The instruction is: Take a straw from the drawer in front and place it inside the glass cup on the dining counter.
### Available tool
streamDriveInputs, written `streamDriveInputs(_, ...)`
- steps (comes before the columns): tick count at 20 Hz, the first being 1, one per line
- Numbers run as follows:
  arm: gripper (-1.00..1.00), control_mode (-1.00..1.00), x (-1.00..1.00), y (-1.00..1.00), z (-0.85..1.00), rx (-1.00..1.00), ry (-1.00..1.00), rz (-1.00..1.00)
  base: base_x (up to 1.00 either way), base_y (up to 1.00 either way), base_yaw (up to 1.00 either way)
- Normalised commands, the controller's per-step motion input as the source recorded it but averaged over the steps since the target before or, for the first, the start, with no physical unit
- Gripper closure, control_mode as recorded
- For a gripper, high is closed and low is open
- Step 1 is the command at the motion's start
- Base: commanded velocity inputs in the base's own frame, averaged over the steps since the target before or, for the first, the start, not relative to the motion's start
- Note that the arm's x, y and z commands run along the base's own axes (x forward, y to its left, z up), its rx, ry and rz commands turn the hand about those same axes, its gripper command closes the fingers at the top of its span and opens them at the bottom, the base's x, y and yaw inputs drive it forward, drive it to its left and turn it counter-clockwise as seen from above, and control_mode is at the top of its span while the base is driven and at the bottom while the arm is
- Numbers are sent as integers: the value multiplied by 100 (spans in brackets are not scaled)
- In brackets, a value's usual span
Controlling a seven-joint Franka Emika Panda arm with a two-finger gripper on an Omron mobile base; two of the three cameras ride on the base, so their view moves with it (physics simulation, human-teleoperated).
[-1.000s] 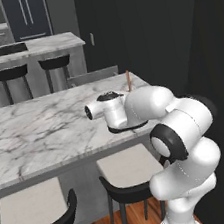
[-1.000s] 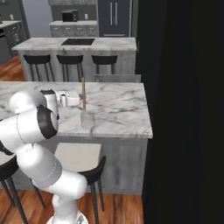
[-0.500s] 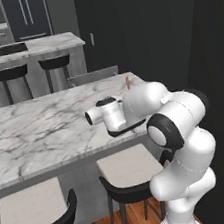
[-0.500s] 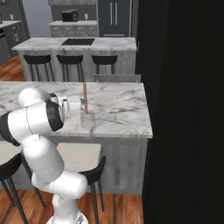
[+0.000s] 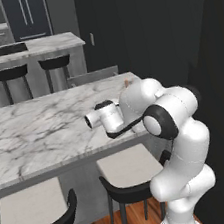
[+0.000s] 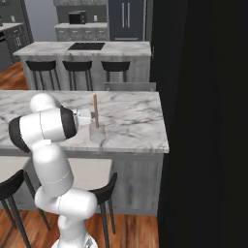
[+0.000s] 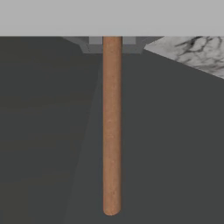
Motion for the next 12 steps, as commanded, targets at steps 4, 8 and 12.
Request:
streamDriveInputs(4, 100, -100, 9, 0, -17, -2, 0, -2, 0, 0, 0)
streamDriveInputs(8, 100, -100, 12, 0, -15, -1, 0, -2, 0, 0, 0)
streamDriveInputs(12, 100, -100, 11, 0, -12, -2, 0, -1, 0, 0, 0)
